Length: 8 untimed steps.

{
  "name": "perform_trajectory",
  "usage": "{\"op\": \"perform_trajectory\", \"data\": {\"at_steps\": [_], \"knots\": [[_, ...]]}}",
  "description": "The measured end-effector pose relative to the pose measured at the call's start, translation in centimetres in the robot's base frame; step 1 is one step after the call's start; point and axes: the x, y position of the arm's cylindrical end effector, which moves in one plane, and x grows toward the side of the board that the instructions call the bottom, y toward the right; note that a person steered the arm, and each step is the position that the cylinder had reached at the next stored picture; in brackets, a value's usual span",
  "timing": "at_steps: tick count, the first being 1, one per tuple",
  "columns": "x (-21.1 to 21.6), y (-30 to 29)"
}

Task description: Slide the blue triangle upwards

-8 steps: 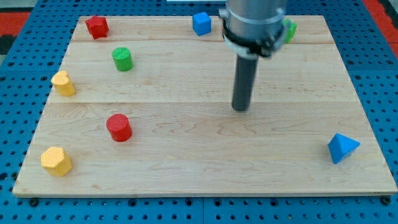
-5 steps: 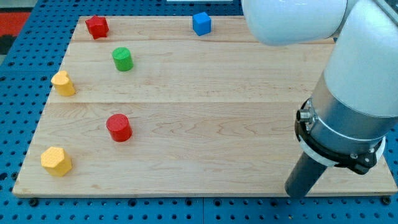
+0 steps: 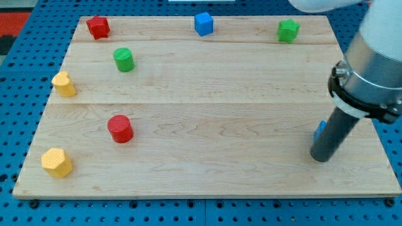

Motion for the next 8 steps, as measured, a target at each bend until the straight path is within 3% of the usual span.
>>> {"op": "perform_trajectory", "data": {"at_steps": [1, 3, 5, 8], "knots": [[-4.0, 0.4], [-2.4, 4.4], [-8.8, 3.9], [-10.3, 2.8]]}}
